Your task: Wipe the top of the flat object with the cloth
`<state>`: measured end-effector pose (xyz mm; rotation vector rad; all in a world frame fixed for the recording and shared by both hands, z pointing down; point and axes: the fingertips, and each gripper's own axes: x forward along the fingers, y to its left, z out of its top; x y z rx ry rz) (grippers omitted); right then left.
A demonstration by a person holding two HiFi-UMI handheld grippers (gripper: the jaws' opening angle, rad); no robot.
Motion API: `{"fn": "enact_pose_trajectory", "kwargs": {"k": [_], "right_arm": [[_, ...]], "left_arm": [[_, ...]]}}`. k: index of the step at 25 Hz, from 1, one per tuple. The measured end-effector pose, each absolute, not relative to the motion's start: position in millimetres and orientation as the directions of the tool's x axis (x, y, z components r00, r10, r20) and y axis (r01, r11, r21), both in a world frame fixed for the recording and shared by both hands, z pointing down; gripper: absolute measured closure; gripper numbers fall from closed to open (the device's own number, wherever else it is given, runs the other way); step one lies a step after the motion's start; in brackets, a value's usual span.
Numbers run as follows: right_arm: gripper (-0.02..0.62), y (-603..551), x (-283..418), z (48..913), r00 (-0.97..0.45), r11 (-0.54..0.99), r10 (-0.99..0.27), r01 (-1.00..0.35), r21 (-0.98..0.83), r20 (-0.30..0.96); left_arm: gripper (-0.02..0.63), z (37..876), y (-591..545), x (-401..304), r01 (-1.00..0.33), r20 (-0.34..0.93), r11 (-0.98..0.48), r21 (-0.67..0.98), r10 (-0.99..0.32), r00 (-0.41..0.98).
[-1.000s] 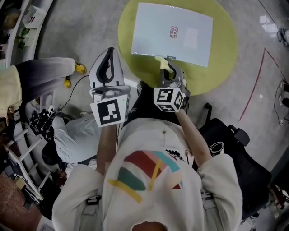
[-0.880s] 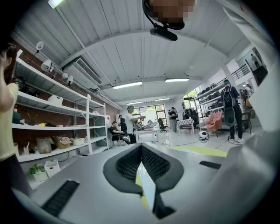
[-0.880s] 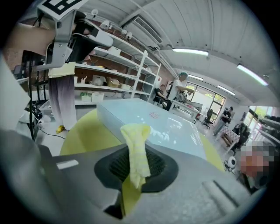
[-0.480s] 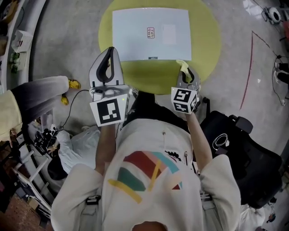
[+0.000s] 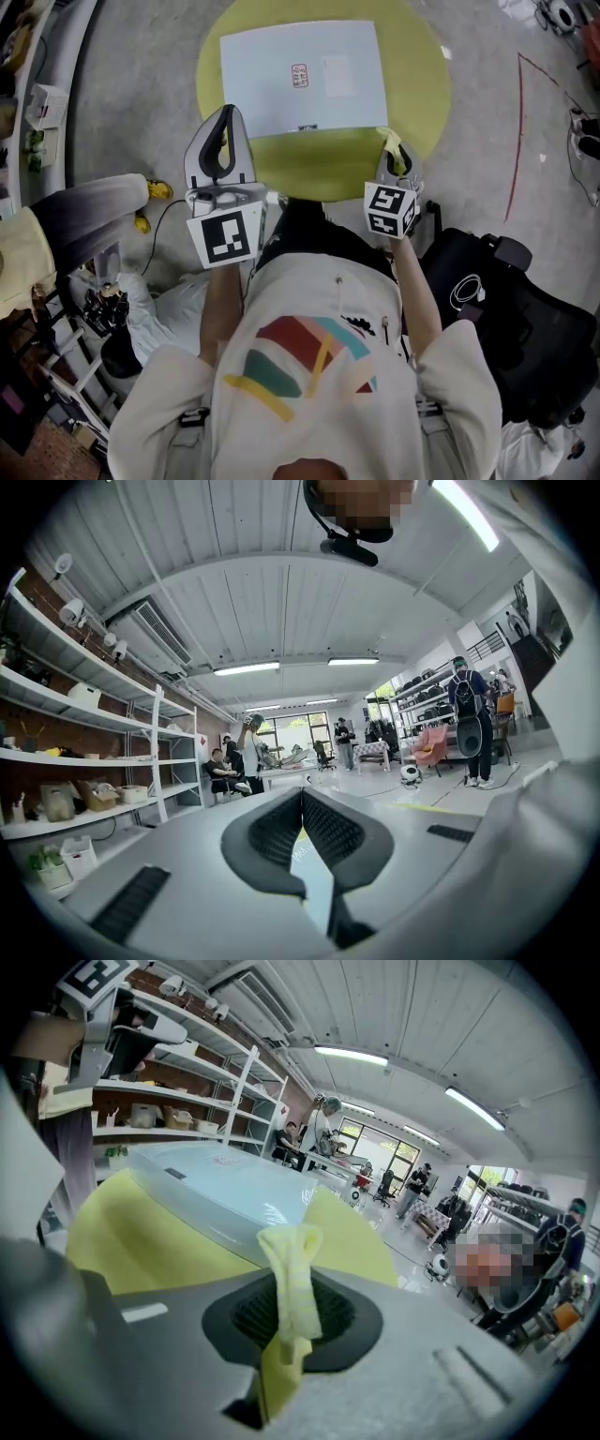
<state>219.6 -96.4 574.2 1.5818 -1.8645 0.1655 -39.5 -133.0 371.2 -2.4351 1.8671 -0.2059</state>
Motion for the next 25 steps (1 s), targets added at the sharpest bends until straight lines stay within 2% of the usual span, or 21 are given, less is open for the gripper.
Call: {"fn": "enact_pose_trajectory", "kwargs": {"k": [4, 9, 15, 20, 25], "right_arm": [[0.568, -100, 205, 526, -0.178, 0.288, -0.881, -0.936, 0.201, 0.438], [0.568, -170, 207, 477, -0.407, 0.445, -0.874, -0.89, 0.103, 0.264], [0.568, -280, 218, 498, -0.521, 0.581, -0.792, -0.802, 0.134, 0.318], [0.568, -337, 234, 533, -0.488, 0.537, -0.795, -0.842, 0.043, 0.361], [0.568, -349, 223, 559, -0.535, 0.559, -0.739, -0.826, -0.071, 0.409]], "left_arm": [[0.591, 372, -135, -34, -0.952, 0.08, -0.274, -0.137, -0.961, 0.265], [0.591, 370, -136, -28, -0.951, 0.087, -0.283, -0.123, -0.958, 0.274], [0.591, 381, -131, -25, -0.949, 0.143, -0.299, -0.099, -0.948, 0.284], [0.591, 400, -130, -30, -0.949, 0.202, -0.302, -0.087, -0.939, 0.28], [0.591, 412, -137, -42, -0.952, 0.243, -0.291, -0.1, -0.934, 0.26]]}}
